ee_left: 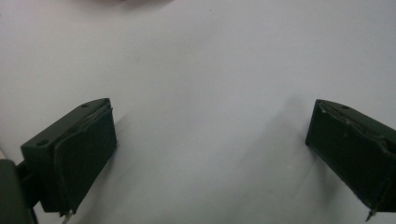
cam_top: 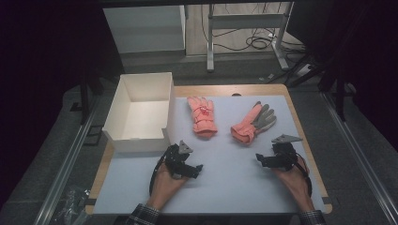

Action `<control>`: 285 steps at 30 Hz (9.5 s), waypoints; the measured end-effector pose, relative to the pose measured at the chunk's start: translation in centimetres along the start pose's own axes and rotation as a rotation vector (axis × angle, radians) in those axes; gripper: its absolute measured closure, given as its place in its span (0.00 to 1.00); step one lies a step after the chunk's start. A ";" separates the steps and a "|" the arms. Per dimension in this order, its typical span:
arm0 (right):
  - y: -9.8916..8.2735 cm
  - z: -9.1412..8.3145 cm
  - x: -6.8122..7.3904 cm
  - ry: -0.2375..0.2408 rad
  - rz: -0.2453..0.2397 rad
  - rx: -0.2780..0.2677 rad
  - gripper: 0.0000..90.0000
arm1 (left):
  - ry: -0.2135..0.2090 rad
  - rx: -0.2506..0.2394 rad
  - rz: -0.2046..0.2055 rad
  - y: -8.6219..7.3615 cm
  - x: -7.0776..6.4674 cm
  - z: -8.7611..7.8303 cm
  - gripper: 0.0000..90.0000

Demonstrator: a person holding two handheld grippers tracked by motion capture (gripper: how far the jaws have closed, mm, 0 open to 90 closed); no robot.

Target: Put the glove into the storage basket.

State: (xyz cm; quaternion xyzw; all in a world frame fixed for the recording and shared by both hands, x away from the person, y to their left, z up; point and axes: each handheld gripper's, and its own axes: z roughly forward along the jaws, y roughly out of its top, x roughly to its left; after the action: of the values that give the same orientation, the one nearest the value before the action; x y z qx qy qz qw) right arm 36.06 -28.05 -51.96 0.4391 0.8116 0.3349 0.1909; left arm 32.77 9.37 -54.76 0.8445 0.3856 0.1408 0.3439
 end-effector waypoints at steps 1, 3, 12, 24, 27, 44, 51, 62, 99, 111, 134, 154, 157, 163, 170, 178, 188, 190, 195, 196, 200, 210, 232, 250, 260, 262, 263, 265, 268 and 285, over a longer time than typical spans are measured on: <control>0.1 -0.1 -0.1 0.003 -0.001 -0.002 0.19 | 0.000 0.000 0.000 0.0 0.0 0.0 0.02; 0.5 -0.1 -0.3 0.004 -0.004 -0.005 0.19 | 0.000 0.000 0.000 0.0 0.0 0.0 0.02; 1.9 0.0 -0.8 0.006 -0.010 -0.022 0.21 | 0.000 -0.001 -0.002 0.0 0.0 0.0 0.02; 4.5 -0.1 -2.1 -0.004 0.009 -0.064 0.30 | 0.000 -0.002 -0.002 0.0 0.0 0.0 0.02; 5.4 -0.1 -2.4 -0.005 0.011 -0.075 0.34 | 0.000 -0.002 -0.003 0.0 0.0 0.0 0.02; 9.7 3.4 -4.3 -0.055 0.036 -0.047 0.50 | 0.000 -0.002 -0.002 0.0 0.0 0.0 0.02; 10.1 6.0 -5.1 -0.098 0.059 -0.002 0.42 | 0.000 -0.002 -0.003 0.0 0.0 0.0 0.02; 9.8 7.9 -4.8 -0.094 0.101 0.048 0.69 | -0.001 -0.002 -0.003 0.0 0.0 0.0 0.02; 9.7 0.9 -2.4 0.153 -0.032 -0.062 0.92 | -0.001 -0.002 -0.003 0.0 0.0 0.0 0.02; 7.9 -1.5 0.7 0.351 -0.210 -0.062 0.92 | 0.001 -0.004 -0.002 0.0 0.0 0.0 0.02; 5.7 2.1 5.7 0.501 -0.514 0.093 0.91 | -0.001 -0.003 -0.001 0.0 0.0 0.0 0.02; 9.0 2.0 4.6 0.384 -0.358 0.000 0.55 | 0.000 -0.002 -0.002 0.0 0.0 0.0 0.02; 10.0 2.5 4.8 0.369 -0.334 -0.022 0.52 | 0.000 -0.002 0.000 0.0 0.0 0.0 0.02; 12.5 4.2 5.3 0.346 -0.256 -0.039 0.47 | 0.000 -0.001 -0.004 0.0 0.0 0.0 0.02; 15.2 6.8 5.7 0.327 -0.181 -0.013 0.43 | -0.002 -0.004 -0.009 0.0 0.0 0.0 0.02; 17.3 9.4 6.6 0.257 -0.218 -0.012 0.47 | -0.002 -0.002 -0.010 0.0 -0.1 0.0 0.02; 19.4 12.9 7.4 0.233 -0.210 -0.008 0.57 | -0.001 -0.002 -0.010 0.0 -0.1 0.0 0.02; 19.8 13.5 7.4 0.224 -0.194 -0.013 0.57 | -0.001 -0.002 -0.010 0.0 -0.1 0.0 0.02; 20.5 15.1 7.5 0.215 -0.138 0.000 0.54 | -0.002 -0.003 -0.009 0.0 -0.1 0.0 0.02; 20.6 15.5 7.5 0.213 -0.132 0.003 0.53 | -0.003 -0.003 -0.011 0.0 -0.1 0.0 0.02; 20.5 16.9 7.7 0.197 -0.127 0.039 0.50 | -0.002 -0.003 -0.009 0.0 0.0 0.0 0.02; 20.0 18.2 7.8 0.227 -0.111 0.093 0.81 | -0.002 -0.003 -0.009 0.0 -0.1 0.0 0.02; 20.7 13.0 8.0 0.310 -0.090 0.027 0.95 | -0.001 -0.003 -0.011 0.0 -0.1 0.0 0.02; 19.0 5.4 8.8 0.387 -0.097 -0.024 0.94 | -0.001 -0.005 -0.008 0.0 0.0 0.0 0.02; 15.5 0.8 8.0 0.398 -0.067 -0.041 0.94 | 0.000 -0.004 -0.009 0.0 0.0 0.0 0.02; 14.8 -0.2 7.8 0.403 -0.060 -0.050 0.94 | 0.000 -0.004 -0.009 0.0 0.0 0.0 0.02; 14.4 -0.7 7.8 0.405 -0.056 -0.053 0.94 | -0.001 -0.004 -0.009 0.0 0.0 0.0 0.02; 13.6 -1.6 7.8 0.404 -0.059 -0.055 0.94 | -0.001 -0.004 -0.009 0.0 0.0 0.0 0.02; 12.6 -2.8 7.7 0.402 -0.060 -0.055 0.94 | -0.001 -0.001 -0.009 0.0 0.0 0.0 0.02; 5.9 -4.0 8.3 0.338 -0.052 0.007 0.93 | 0.000 -0.006 -0.008 0.0 0.0 0.0 0.02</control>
State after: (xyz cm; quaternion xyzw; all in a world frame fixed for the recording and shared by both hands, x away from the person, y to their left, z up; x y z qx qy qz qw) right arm 32.57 -20.25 -45.14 0.3561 0.8442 0.3963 0.0588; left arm 32.73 9.34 -54.79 0.8421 0.3885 0.1403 0.3468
